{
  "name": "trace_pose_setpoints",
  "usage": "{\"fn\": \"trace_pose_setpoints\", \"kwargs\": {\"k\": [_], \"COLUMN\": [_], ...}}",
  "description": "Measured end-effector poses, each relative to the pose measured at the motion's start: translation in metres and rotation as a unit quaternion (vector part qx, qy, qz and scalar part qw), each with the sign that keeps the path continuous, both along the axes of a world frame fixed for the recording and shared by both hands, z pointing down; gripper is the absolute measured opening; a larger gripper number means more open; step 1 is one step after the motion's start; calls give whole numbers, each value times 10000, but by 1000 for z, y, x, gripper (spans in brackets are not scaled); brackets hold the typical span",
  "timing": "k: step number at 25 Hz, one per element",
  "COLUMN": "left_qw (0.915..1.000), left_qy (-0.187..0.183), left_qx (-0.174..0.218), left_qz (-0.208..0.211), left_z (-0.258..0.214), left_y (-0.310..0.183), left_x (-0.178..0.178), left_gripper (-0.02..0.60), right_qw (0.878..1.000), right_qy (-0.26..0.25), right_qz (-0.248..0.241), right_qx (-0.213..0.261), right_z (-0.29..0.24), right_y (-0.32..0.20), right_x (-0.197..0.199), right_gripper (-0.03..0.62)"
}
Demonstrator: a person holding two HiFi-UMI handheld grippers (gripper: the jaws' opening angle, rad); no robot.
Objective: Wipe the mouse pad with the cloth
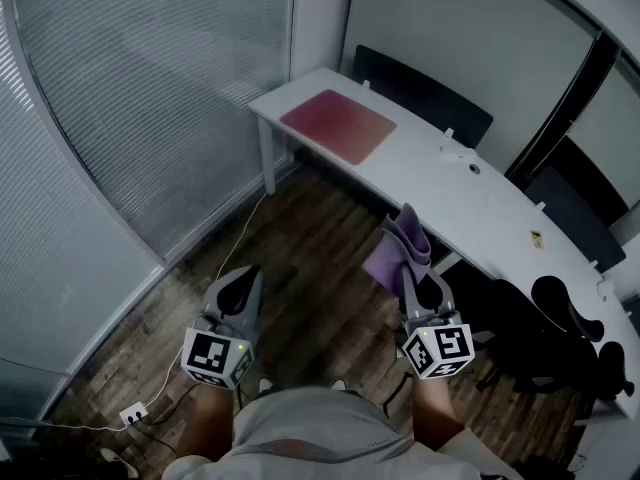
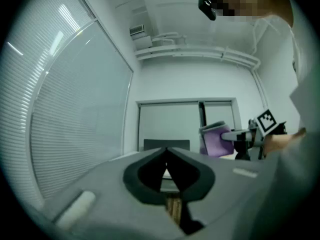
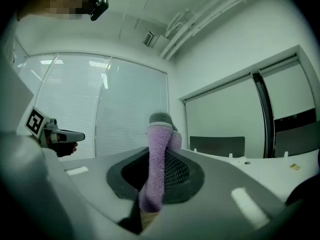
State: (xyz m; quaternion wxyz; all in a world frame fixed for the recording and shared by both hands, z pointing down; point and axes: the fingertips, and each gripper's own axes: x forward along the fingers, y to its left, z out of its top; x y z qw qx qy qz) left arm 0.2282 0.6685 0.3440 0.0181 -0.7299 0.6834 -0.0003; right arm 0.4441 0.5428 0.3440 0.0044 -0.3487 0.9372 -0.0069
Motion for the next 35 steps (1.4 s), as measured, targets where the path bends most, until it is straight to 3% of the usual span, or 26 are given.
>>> {"fn": "trace_pose_setpoints", "kwargs": {"k": [15, 27, 31, 35], "left_qw": [10000, 9999, 9996, 9990], "left_qy": [71, 125, 267, 390], "left_qx": [-2, -12, -41, -68], "left_qz": [-55, 74, 121, 216], "left_z": [3, 12, 25, 39], "left_y": [12, 42, 49, 43], "left_x": [-33, -100, -133, -143], "left_gripper": [3, 3, 3, 3], "right_qw": [9999, 9997, 9993, 9979], "right_qy": [65, 2, 284, 573], "right_qz": [2, 170, 223, 291], "right_qx": [87, -172, -95, -107], "right_z": [-2, 16, 26, 34], "right_y": [12, 35, 51, 55], "right_x": [-27, -88, -116, -121], "right_gripper": [46, 51, 51, 51]}}
